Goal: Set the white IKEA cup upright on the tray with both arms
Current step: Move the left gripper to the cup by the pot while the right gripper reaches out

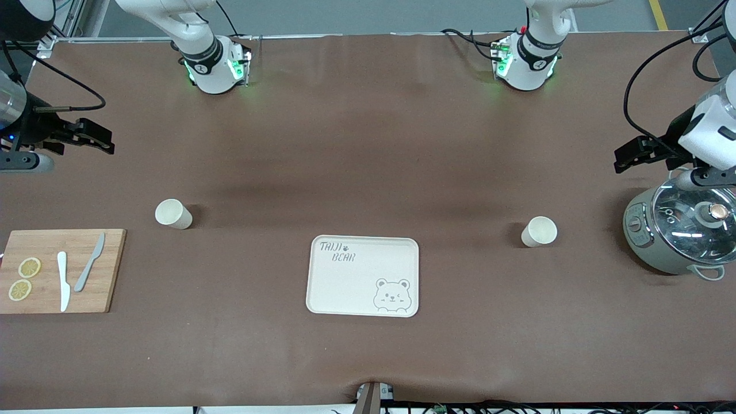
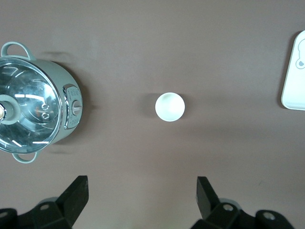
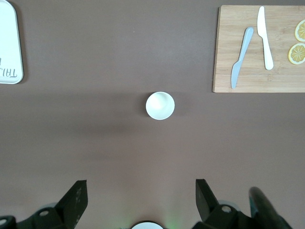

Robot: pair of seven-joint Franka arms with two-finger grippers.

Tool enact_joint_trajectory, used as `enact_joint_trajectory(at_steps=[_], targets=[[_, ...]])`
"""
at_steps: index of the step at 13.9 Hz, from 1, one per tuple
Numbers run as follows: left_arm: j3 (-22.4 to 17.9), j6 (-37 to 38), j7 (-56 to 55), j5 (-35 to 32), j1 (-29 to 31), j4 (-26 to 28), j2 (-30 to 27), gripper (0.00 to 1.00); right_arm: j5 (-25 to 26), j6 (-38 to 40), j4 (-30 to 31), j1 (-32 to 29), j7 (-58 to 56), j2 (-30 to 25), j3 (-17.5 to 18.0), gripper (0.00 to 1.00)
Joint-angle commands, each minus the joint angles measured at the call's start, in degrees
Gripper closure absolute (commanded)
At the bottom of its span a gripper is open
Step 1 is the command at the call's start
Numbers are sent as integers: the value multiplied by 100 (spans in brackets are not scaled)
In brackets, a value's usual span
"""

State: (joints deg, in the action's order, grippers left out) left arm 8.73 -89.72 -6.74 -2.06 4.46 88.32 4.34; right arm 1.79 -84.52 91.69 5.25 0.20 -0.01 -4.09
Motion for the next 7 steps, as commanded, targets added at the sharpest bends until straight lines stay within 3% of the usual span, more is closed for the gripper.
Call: enact_joint_trajectory(at_steps=[1,7], targets=[[6,25,-116,31,29,61,304,0,85,67,-116,-15,59,63,22,0],[50,-404,-275,39,-85,203,1226,0,155,111,-142,-15,60,317,22,0]])
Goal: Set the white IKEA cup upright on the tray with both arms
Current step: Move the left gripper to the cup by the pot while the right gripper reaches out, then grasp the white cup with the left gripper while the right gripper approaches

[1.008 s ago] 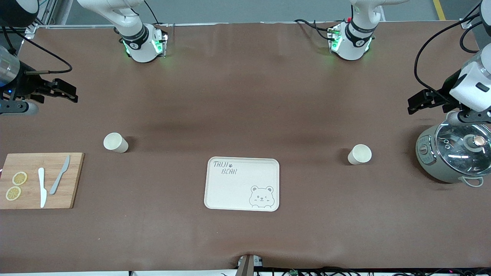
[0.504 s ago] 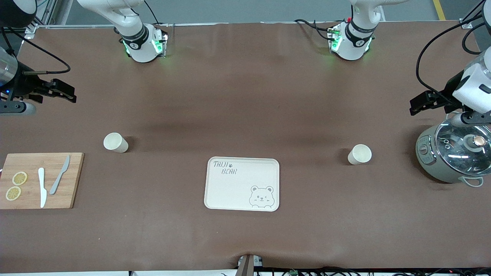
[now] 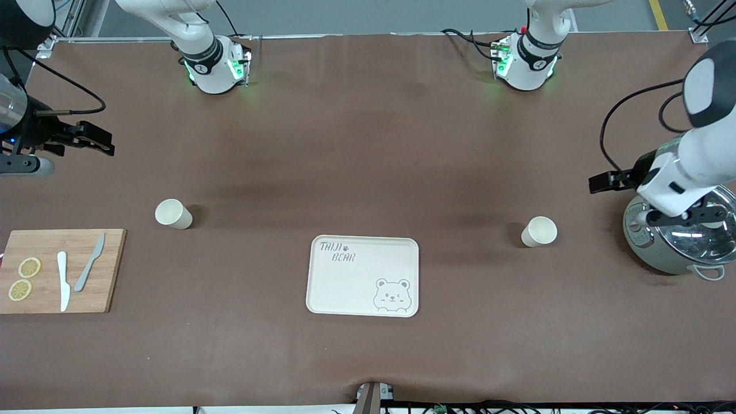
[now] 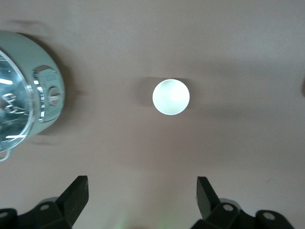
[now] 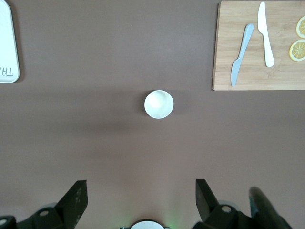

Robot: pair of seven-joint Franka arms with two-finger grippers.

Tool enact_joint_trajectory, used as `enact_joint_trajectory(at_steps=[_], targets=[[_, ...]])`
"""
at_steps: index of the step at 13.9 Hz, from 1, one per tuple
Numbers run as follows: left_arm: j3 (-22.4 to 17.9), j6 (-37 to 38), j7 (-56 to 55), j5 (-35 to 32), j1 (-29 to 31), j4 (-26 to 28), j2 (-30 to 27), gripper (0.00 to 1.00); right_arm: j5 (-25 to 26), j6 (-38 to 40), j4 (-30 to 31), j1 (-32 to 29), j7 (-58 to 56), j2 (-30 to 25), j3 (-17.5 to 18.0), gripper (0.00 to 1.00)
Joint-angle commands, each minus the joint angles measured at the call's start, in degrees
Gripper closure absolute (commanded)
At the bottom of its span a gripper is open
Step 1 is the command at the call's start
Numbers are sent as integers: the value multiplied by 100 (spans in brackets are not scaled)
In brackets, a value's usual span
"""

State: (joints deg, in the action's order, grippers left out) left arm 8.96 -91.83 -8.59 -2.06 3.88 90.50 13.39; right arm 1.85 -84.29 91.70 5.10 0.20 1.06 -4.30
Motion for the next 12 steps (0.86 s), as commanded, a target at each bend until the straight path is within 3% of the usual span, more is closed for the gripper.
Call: enact_joint_trajectory(at_steps=[1,3,4,8,12], targets=[[36,-360,-90,39,-28,72,453,0,149,88,-170,-9,59,219,43,0],[45,-686,-99,48,-2,239,647,0,79,106,-162,-27,33,367,43,0],[45,-905,-99,48,-19,370,691,0,79,167,-214,-36,24,725,43,0],[36,-2345,-292,57,25,1424,744,0,96,326,-372,-62,-11,965,43,0],[36,-3522,-292,48,209,2145,902,0,89,317,-505,-141,76,1142,26,0]])
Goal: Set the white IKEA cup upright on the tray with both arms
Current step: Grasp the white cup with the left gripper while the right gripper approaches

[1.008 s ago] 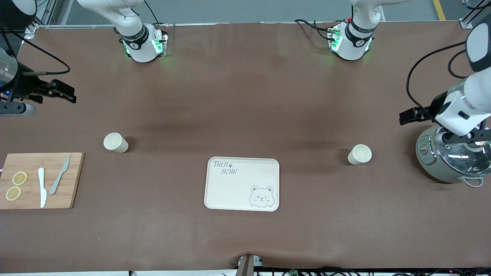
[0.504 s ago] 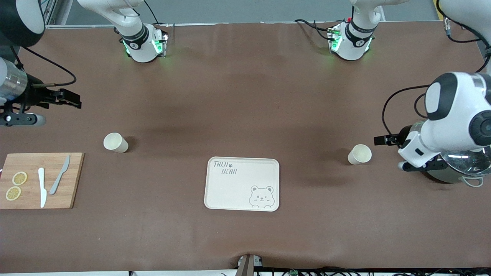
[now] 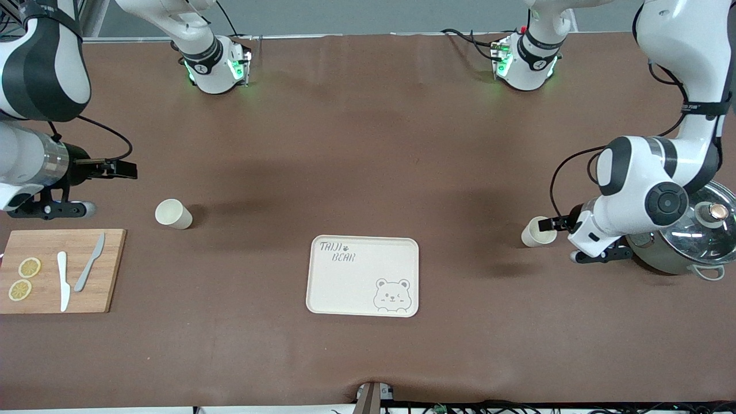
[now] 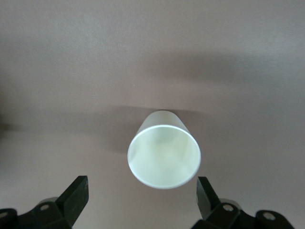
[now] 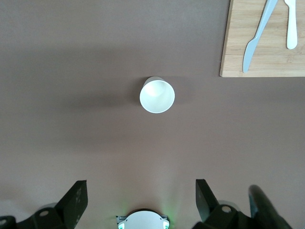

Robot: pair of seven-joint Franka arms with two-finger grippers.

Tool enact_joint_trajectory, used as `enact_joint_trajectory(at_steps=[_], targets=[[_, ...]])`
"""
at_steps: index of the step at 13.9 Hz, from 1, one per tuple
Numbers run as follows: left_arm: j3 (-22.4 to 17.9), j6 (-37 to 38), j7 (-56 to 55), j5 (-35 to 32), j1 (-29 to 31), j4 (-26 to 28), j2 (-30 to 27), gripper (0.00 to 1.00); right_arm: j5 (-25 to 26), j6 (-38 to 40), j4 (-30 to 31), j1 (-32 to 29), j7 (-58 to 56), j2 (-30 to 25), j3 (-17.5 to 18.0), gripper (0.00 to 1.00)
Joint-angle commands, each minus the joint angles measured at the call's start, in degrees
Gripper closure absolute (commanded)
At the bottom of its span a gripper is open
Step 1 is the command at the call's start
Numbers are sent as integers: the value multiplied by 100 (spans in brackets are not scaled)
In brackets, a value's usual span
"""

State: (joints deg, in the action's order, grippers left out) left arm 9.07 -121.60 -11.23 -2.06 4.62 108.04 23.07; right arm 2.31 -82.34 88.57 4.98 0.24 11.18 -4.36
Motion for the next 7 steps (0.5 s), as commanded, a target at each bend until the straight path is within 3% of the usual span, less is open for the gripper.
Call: enact_joint_trajectory(at_steps=[1,2,4,5,7], targets=[[25,-775,-28,48,144,481,30,0,16,121,-174,-216,73,156,40,0],[25,-830,-11,48,162,490,110,0,-54,139,-165,-269,73,296,40,0],[25,-830,77,39,258,490,198,11,-108,139,-165,-296,73,358,40,0],[25,-830,77,39,258,490,224,21,-108,174,-156,-313,73,393,40,0],[25,-822,77,39,267,473,312,50,-117,201,-147,-305,64,534,40,0]])
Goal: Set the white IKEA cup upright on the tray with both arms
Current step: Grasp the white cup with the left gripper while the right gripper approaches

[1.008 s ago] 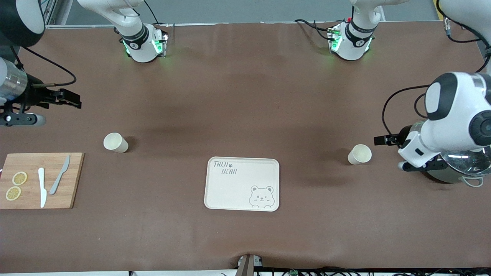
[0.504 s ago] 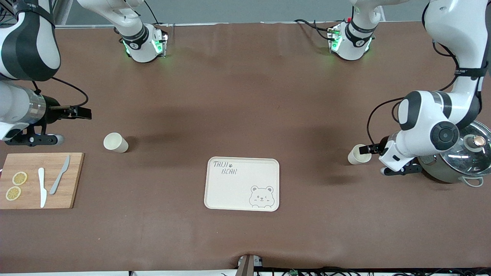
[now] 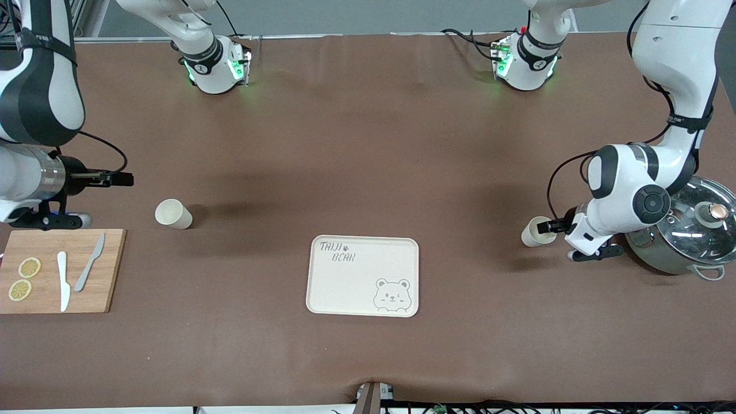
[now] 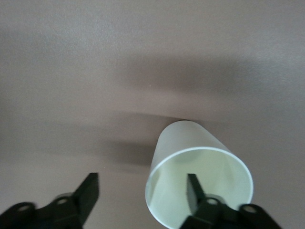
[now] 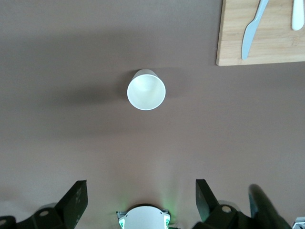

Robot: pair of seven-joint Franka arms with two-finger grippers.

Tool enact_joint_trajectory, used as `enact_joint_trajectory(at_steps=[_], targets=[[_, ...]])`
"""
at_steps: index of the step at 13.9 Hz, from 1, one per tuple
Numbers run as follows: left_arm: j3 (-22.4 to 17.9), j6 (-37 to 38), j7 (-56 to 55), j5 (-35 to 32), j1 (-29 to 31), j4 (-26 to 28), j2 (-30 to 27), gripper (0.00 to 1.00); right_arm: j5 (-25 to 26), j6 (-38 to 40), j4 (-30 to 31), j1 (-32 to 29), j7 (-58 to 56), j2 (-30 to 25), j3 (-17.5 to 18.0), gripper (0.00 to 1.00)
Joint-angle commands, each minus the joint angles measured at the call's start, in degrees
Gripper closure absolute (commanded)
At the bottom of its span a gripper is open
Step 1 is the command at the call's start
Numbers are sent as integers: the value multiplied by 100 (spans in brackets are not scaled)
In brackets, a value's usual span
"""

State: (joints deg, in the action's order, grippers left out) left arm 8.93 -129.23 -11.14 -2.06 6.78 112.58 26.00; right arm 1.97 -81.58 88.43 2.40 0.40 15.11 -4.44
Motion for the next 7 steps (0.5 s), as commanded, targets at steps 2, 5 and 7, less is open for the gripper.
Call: enact_joint_trajectory(at_steps=[2,5,7], targets=[[39,-59,85,39,61,-25,89,79,-83,124,-124,-257,48,246,48,0],[48,-23,94,40,43,-69,63,100,-74,282,-142,-538,40,562,48,0],[48,-15,138,39,8,-78,-16,100,-4,283,-142,-601,48,633,48,0]])
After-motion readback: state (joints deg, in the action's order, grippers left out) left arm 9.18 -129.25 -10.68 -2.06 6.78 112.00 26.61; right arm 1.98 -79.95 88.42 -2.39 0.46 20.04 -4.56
